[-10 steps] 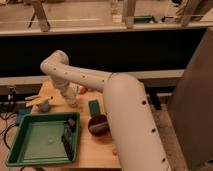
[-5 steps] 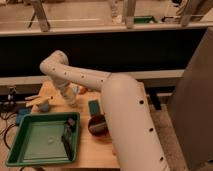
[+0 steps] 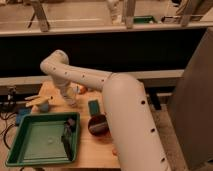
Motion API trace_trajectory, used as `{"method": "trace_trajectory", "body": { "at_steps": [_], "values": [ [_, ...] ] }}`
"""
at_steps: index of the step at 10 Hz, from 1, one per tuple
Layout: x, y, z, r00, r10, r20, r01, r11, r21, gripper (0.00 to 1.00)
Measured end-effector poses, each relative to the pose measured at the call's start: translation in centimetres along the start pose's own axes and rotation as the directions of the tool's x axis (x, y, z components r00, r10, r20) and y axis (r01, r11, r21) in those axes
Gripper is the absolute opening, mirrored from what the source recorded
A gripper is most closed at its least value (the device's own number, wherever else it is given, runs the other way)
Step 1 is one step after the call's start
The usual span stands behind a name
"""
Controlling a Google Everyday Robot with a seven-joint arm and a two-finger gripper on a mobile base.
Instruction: Wipe tray with towel
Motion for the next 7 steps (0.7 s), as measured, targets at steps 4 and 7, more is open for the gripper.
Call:
{"method": "trace_trajectory", "body": {
  "at_steps": [4,7],
  "values": [
    [0.7,-0.1,0.1,1.000,-0.005,0.024,0.005,1.000,-0.002,0.80],
    [1.5,0.2,0.4,0.999,-0.004,0.054,0.004,1.000,-0.013,0.80]
  ]
}}
